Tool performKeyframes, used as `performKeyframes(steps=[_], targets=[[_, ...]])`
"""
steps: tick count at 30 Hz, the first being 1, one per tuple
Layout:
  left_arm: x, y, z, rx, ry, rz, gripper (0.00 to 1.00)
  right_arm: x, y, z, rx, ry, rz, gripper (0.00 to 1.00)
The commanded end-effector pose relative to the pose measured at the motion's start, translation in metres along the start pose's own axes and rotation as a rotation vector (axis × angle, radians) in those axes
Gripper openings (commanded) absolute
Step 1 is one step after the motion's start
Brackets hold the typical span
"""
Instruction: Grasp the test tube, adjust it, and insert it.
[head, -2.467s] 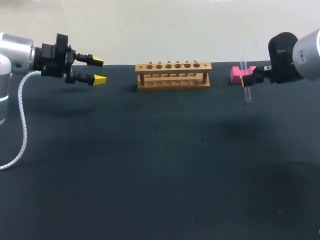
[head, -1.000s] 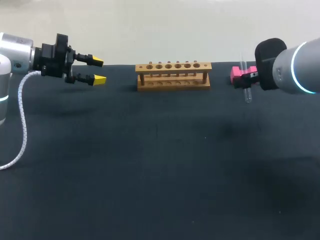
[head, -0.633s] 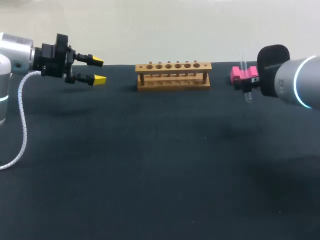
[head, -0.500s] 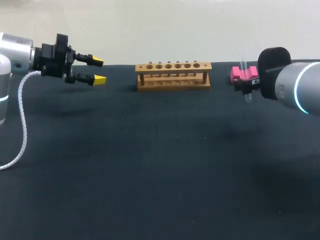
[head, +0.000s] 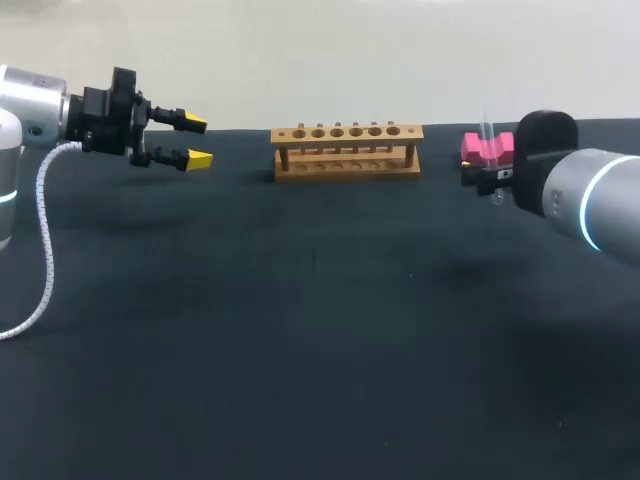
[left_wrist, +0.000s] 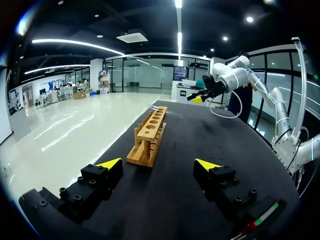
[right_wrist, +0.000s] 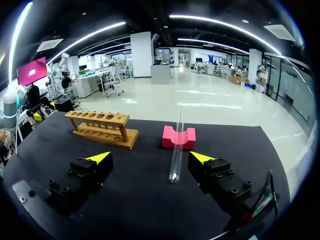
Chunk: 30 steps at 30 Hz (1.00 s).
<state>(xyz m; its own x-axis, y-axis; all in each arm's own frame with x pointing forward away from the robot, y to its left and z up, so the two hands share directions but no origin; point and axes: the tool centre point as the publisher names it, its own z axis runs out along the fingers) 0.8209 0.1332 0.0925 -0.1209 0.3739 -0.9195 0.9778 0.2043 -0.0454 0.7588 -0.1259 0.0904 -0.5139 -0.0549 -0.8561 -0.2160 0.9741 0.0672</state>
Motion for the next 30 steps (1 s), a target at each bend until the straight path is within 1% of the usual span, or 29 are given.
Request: performKeyframes(steps=[1,8,12,21,22,23,26,30], targets=[[0.001,0.0,0.0,-0.001,-0.003,0.002,1.0,0.005,-0.003,0.011,-0.042,-0.307,0.008,1.0],[0.001,0.0,0.0,-0.001,-0.003,0.002,1.0,0.013,-0.008,0.03,-0.064,-0.354,0.048,1.0],[0.001,0.0,0.0,-0.001,-0.003,0.002,1.0,0.016,-0.015,0.043,-0.093,-0.412,0.057,1.0],[0.001,0.0,0.0,-0.001,-0.003,0.002,1.0,0.017,-0.025,0.062,-0.15,-0.444,0.049,1.0],[0.001,0.0,0.0,-0.001,-0.003,0.002,1.0,0.017,-0.027,0.064,-0.168,-0.45,0.058,1.0],[0.001,0.0,0.0,-0.001,-0.003,0.002,1.0,0.018,-0.028,0.066,-0.183,-0.449,0.06,1.0],[0.001,0.0,0.0,-0.001,-0.003,0.002,1.0,0.019,-0.033,0.07,-0.202,-0.457,0.062,1.0],[0.001,0.0,0.0,-0.001,-0.003,0.002,1.0,0.021,-0.037,0.075,-0.22,-0.448,0.058,1.0]])
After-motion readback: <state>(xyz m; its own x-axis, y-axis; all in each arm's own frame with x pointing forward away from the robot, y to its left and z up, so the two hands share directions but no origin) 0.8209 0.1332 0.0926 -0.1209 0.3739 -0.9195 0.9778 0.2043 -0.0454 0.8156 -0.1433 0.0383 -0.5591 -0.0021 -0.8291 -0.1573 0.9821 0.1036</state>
